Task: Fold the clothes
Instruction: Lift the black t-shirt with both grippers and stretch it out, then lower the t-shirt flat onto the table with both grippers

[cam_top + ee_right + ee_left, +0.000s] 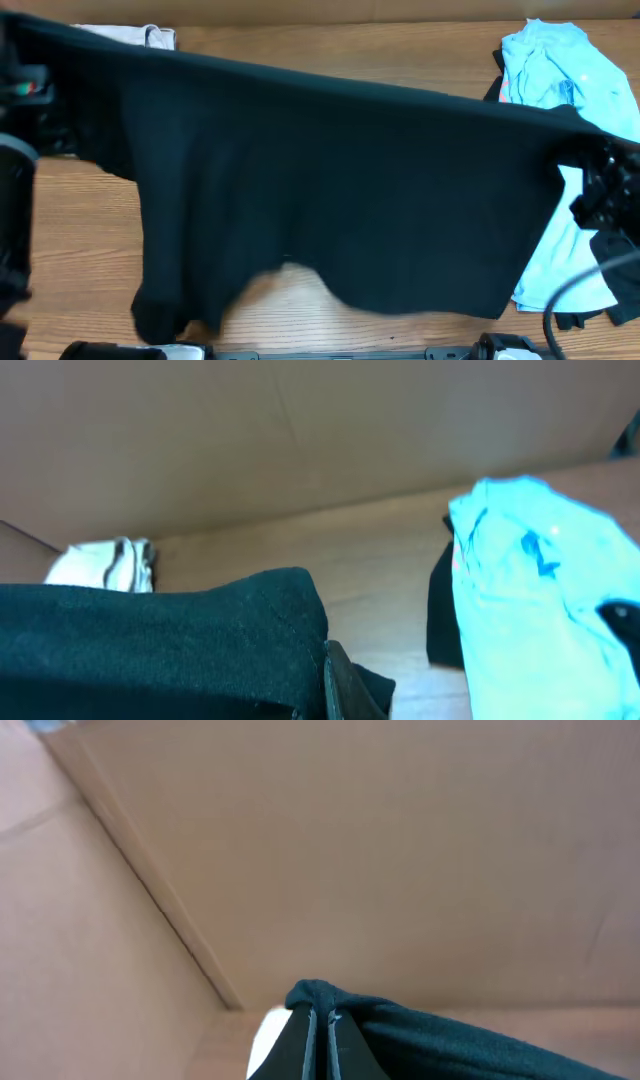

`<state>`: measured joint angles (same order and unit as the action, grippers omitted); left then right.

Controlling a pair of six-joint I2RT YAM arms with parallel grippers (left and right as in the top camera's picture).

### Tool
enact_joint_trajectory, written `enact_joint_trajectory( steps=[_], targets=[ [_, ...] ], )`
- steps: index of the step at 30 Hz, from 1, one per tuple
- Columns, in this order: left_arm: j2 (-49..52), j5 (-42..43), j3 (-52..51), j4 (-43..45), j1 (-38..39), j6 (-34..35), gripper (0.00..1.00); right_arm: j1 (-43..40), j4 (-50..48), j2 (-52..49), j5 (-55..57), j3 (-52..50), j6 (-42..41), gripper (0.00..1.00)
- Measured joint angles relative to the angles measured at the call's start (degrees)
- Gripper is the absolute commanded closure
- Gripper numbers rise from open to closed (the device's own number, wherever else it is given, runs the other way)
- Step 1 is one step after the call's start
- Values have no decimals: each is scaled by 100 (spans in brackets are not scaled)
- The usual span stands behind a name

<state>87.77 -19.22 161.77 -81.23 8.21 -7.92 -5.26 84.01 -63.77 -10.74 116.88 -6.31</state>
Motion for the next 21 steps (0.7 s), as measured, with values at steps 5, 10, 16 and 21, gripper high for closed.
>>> enact_joint_trajectory(
  steps=[5,10,16,21],
  targets=[
    [356,-50,-787,0,0,0,96,0,-35,-444,-55,-673,-4,96],
    [964,17,-1419,-42,0,-2,96,-2,-546,-1279,-85,-1646,-7,96],
    [1954,61,-1917,31,0,-2,96,0,-1615,-2310,-57,-2472,-4,96],
    [2942,50,-1969,476,0,-4,96,0,-2826,-3187,70,-2612,-7,96]
  ],
)
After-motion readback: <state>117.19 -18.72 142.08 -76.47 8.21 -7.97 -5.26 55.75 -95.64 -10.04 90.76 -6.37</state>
